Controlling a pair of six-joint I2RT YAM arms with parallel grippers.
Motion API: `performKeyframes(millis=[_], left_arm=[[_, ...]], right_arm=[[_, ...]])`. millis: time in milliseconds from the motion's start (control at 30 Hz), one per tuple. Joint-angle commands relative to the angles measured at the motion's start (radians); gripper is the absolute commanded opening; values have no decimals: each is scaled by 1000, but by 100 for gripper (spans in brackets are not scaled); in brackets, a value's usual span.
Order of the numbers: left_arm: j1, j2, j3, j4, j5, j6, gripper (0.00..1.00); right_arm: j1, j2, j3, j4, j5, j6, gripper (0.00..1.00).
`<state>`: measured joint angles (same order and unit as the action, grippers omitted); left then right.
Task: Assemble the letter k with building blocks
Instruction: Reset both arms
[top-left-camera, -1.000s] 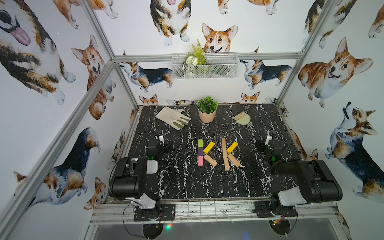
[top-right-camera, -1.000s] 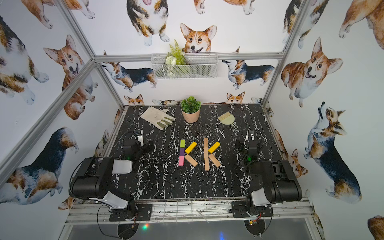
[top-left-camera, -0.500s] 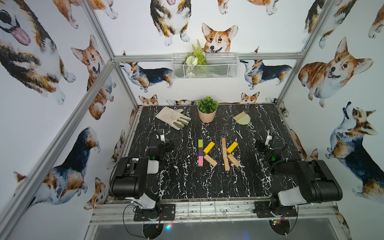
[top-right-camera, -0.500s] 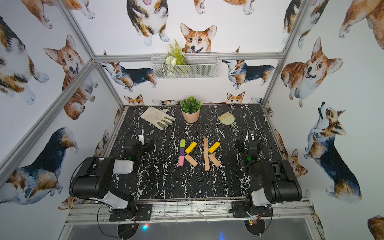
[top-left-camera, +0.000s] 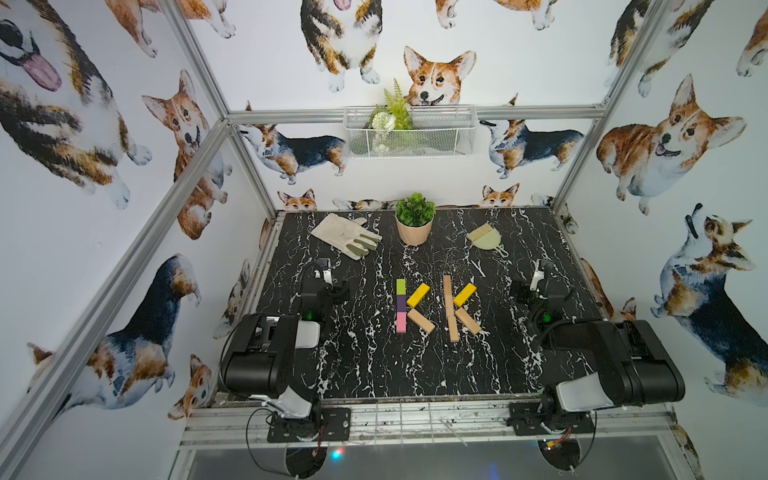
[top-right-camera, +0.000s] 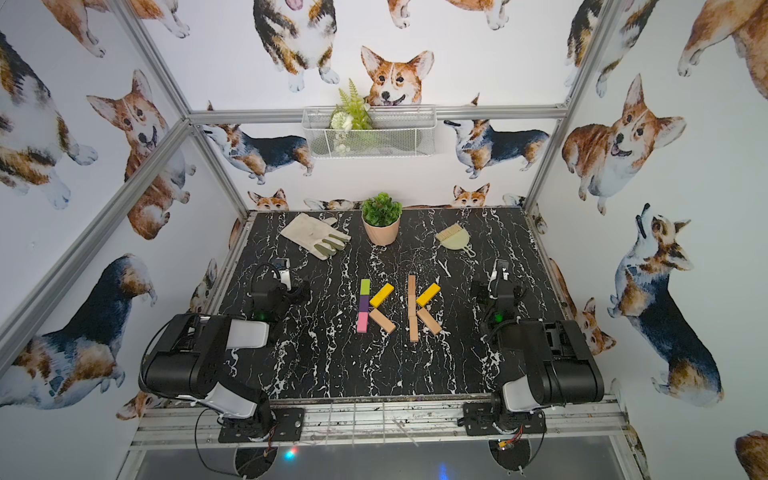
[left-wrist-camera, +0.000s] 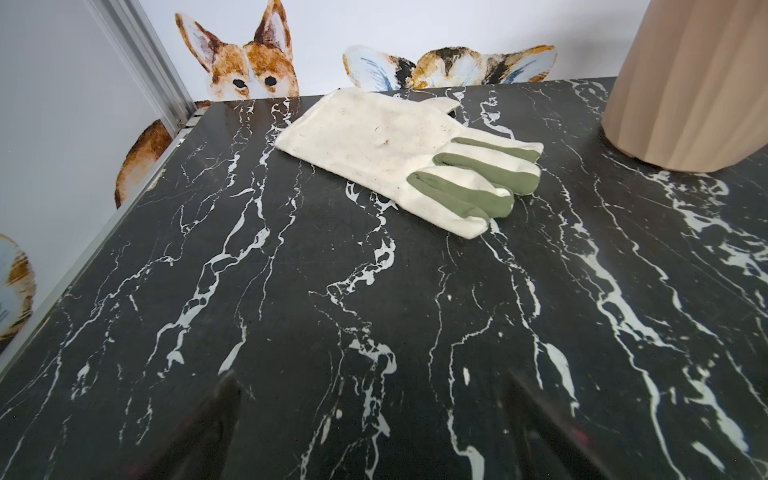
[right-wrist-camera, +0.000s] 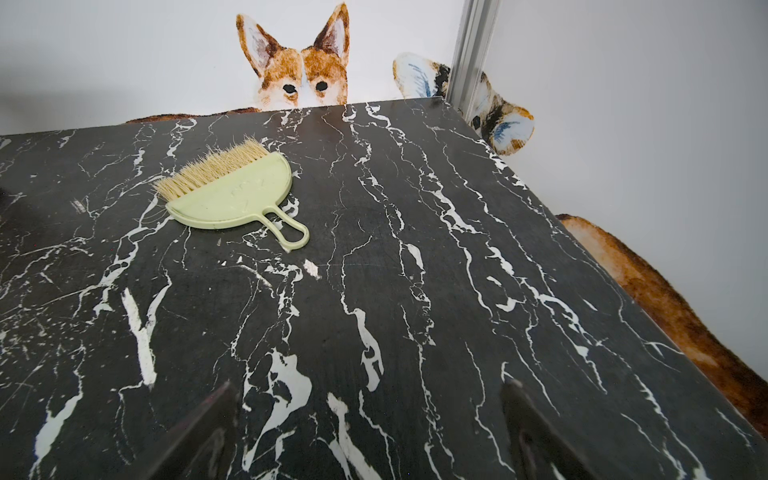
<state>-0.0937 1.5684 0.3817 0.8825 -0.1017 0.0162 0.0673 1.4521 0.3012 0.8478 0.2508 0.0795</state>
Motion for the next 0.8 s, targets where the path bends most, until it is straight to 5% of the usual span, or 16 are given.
performKeyframes(millis=[0, 500, 767], left_arm=[[-1, -1, -3, 47, -35, 21, 100], [-5, 2, 5, 39, -109, -5, 100], [-5, 1, -2, 47, -43, 21, 100]], right_arm=[[0, -1, 4, 25, -4, -10, 100], [0, -1, 4, 25, -4, -9, 100], [2, -1, 4, 25, -3, -9, 100]])
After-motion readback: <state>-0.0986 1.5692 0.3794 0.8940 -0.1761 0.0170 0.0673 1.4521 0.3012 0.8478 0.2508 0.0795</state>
